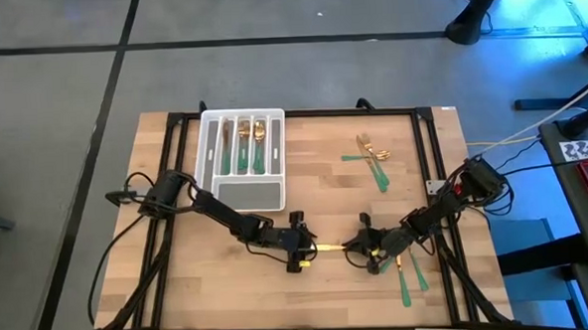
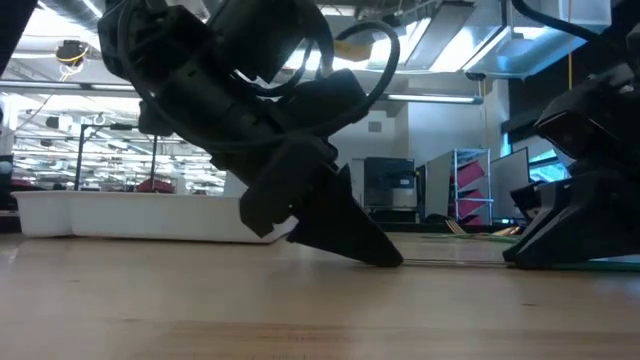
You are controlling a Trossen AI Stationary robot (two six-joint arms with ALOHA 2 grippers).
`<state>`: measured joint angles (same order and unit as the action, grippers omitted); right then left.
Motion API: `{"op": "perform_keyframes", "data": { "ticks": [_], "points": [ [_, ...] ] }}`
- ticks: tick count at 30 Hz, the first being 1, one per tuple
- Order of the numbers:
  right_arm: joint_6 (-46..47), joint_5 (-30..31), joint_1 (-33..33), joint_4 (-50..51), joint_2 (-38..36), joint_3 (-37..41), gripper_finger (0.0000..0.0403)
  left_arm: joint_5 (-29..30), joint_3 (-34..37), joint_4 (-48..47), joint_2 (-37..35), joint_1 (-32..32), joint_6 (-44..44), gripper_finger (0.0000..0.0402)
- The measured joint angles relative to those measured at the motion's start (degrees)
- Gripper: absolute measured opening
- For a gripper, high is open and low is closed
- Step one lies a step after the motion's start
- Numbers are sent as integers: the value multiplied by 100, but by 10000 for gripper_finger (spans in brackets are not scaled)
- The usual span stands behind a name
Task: Sort silverware
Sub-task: Put the green knife into the white cutlery tray
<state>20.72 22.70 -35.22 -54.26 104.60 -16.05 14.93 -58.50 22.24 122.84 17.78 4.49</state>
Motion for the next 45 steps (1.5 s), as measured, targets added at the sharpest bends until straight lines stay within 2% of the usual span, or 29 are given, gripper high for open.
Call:
{"op": "perform_keyframes", "data": {
  "ticks": [7, 12, 15, 20, 24, 28, 31, 35, 39, 45],
  "points": [
    [-458, -425, -11, -486, 13, -3, 0, -87, 7, 39, 9, 76, -2, 90],
    [-475, -226, -7, -518, 13, -80, 5, -129, 31, 180, 25, 158, -26, 33],
    [-667, 116, -7, -546, -55, -108, 7, -144, 29, 192, 27, 194, 32, 8],
    [-1037, 505, -7, -419, -493, -115, 13, -146, 26, 152, 29, 257, 509, 3],
    [-898, 409, -8, 608, -1143, -121, 52, -126, 15, 46, 27, 312, 858, 1],
    [-280, 289, -4, 2088, -1724, -121, 113, -127, 13, 26, 27, 334, 983, 1],
    [257, -64, 0, 3167, -1982, -121, 152, -144, 13, 24, 27, 336, 1016, 1],
    [1082, -404, -1, 4058, -2090, -172, 174, -146, 13, 23, 27, 341, 1020, 1],
    [1412, -365, -44, 4343, -2050, -180, 155, -146, 15, 27, 27, 341, 1043, 1],
    [1172, -195, -44, 4396, -1965, -167, 60, -142, 33, 226, 38, 350, 1185, 1]
  ]
}}
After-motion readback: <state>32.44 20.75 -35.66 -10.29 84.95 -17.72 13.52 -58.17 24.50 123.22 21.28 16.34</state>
